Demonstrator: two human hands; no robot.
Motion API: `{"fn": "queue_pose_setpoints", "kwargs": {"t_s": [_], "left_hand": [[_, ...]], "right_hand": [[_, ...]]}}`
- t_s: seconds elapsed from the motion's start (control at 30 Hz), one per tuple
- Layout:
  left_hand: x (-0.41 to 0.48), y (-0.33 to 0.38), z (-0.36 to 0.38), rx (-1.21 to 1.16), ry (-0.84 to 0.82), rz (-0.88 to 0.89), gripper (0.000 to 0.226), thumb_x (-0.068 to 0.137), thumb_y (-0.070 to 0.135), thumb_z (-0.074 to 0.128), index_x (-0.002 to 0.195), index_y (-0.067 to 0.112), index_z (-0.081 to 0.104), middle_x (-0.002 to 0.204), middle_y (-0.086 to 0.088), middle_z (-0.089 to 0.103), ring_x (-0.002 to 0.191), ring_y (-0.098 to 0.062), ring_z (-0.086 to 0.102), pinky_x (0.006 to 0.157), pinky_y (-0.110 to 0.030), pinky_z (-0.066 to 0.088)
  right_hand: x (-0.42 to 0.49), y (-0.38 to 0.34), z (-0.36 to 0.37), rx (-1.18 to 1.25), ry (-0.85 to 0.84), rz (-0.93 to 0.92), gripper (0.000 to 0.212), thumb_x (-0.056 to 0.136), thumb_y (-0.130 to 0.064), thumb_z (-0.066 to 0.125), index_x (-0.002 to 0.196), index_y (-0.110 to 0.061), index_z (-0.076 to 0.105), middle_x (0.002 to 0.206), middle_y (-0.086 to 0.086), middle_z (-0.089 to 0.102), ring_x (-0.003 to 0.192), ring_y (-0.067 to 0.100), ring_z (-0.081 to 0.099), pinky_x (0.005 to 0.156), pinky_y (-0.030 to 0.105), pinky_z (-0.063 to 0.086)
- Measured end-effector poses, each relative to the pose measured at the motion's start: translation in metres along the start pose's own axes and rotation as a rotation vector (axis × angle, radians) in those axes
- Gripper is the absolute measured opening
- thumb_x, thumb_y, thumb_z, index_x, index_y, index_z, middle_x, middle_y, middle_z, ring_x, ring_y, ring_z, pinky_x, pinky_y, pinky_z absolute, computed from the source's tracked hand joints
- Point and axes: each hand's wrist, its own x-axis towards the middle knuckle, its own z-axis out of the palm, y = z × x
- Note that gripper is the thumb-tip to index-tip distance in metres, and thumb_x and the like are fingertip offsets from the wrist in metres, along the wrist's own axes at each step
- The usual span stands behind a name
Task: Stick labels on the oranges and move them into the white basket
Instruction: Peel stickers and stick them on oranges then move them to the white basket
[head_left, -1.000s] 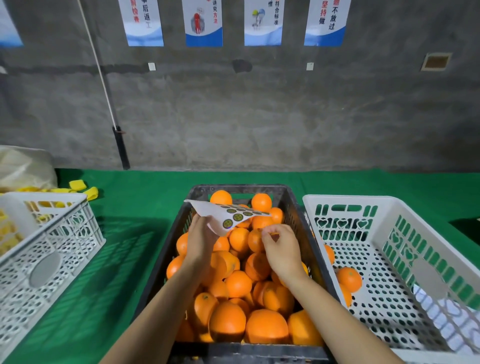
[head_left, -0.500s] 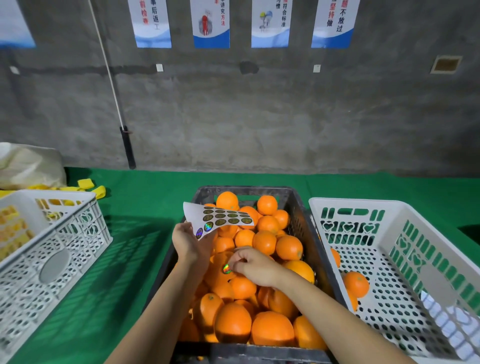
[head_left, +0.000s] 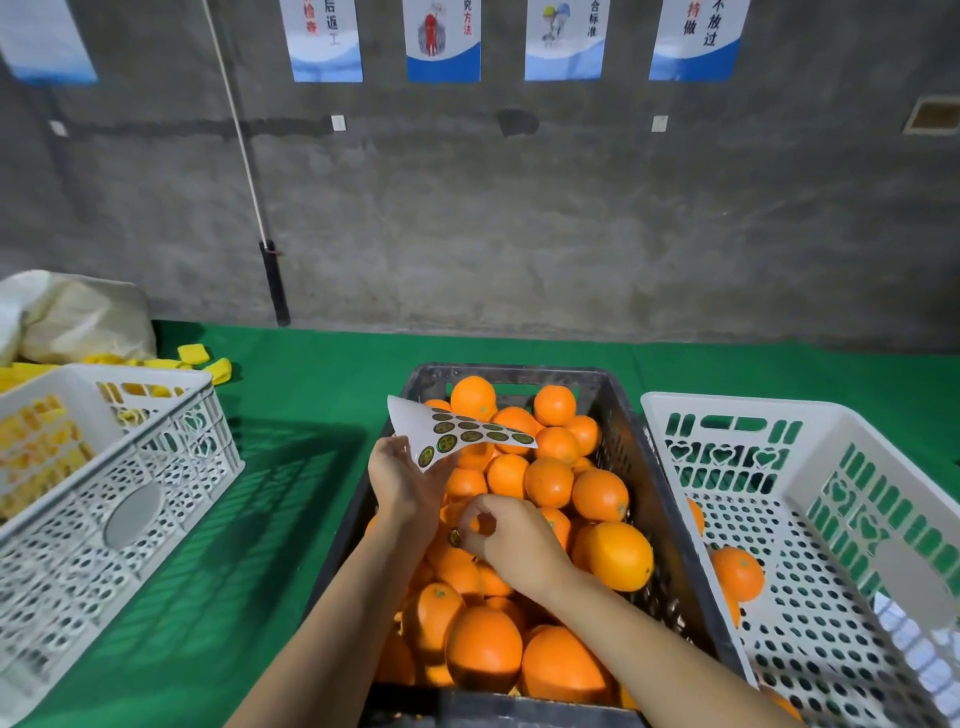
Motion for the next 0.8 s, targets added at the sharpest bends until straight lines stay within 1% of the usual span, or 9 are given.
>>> {"fn": "queue_pose_setpoints", "kwargs": {"t_s": [0.1,0.23,0.3,0.37,0.43,0.57,0.63,0.7,0.8], "left_hand": [[0.000,0.001,0.000,-0.008,-0.013,-0.004,0.023,0.099,0.016,0.035,0.112,0.003,0.049,0.135,-0.027,0.056,0.125,-0.043,0.054,0.102,-0.054,0.045],[0.001,0.000,-0.002,-0.031,-0.013,-0.017,0.023,0.097,0.016,0.036,0.112,0.004,0.050,0.134,-0.026,0.058,0.124,-0.043,0.055,0.097,-0.053,0.047],[0.000,0.001,-0.001,-0.037,-0.015,-0.017,0.024,0.097,0.016,0.036,0.112,0.004,0.051,0.131,-0.025,0.059,0.123,-0.042,0.055,0.092,-0.051,0.049],[-0.001,0.002,0.000,-0.043,-0.011,-0.017,0.026,0.097,0.016,0.036,0.113,0.004,0.052,0.127,-0.024,0.060,0.120,-0.041,0.057,0.087,-0.049,0.050],[-0.003,0.002,0.000,-0.042,0.000,-0.024,0.027,0.098,0.017,0.035,0.114,0.004,0.053,0.123,-0.023,0.061,0.120,-0.041,0.057,0.082,-0.046,0.051],[-0.005,0.002,0.001,-0.043,0.014,-0.027,0.027,0.098,0.018,0.035,0.114,0.005,0.053,0.113,-0.020,0.063,0.125,-0.041,0.055,0.082,-0.045,0.050],[-0.007,0.002,0.002,-0.036,0.014,-0.022,0.026,0.098,0.018,0.034,0.113,0.004,0.052,0.114,-0.021,0.062,0.125,-0.041,0.055,0.084,-0.046,0.050],[-0.007,0.003,0.002,-0.044,0.013,-0.025,0.025,0.099,0.018,0.034,0.111,0.005,0.051,0.114,-0.021,0.062,0.124,-0.042,0.055,0.087,-0.047,0.049],[-0.007,0.003,0.002,-0.053,0.009,-0.027,0.025,0.099,0.017,0.035,0.110,0.005,0.053,0.113,-0.021,0.064,0.122,-0.042,0.056,0.088,-0.048,0.049]], "right_hand": [[0.005,0.003,0.003,0.149,0.004,0.065,0.017,0.084,-0.016,0.073,0.100,-0.023,0.070,0.100,-0.009,0.069,0.090,0.009,0.063,0.077,0.036,0.056],[0.013,0.011,-0.001,0.427,-0.031,0.245,0.068,0.081,-0.019,0.082,0.134,-0.033,0.041,0.117,0.005,0.061,0.095,0.015,0.063,0.070,0.016,0.053],[0.015,0.015,0.000,0.363,-0.071,0.235,0.055,0.086,-0.025,0.078,0.134,-0.028,0.052,0.126,0.004,0.060,0.104,0.015,0.061,0.080,0.019,0.054],[0.015,0.012,0.003,0.301,-0.094,0.217,0.042,0.091,-0.027,0.070,0.132,-0.027,0.060,0.133,0.002,0.057,0.107,0.014,0.060,0.079,0.020,0.051],[0.013,0.010,0.006,0.283,-0.116,0.207,0.039,0.096,-0.024,0.062,0.134,-0.027,0.059,0.137,0.004,0.054,0.104,0.018,0.063,0.080,0.027,0.055],[0.013,0.010,0.005,0.243,-0.139,0.194,0.040,0.102,-0.021,0.049,0.141,-0.027,0.054,0.141,0.003,0.050,0.118,0.023,0.058,0.100,0.042,0.052],[0.012,0.011,0.005,0.247,-0.171,0.191,0.048,0.099,-0.029,0.054,0.146,-0.029,0.048,0.148,0.000,0.047,0.129,0.020,0.051,0.108,0.041,0.046],[0.008,0.012,0.006,0.166,-0.220,0.137,0.072,0.091,-0.038,0.068,0.154,-0.028,0.035,0.154,-0.003,0.039,0.140,0.019,0.039,0.116,0.037,0.036],[0.004,0.018,0.008,-0.037,-0.273,0.013,0.093,0.087,-0.036,0.075,0.159,-0.025,0.018,0.159,0.000,0.028,0.145,0.020,0.031,0.118,0.035,0.031]]}}
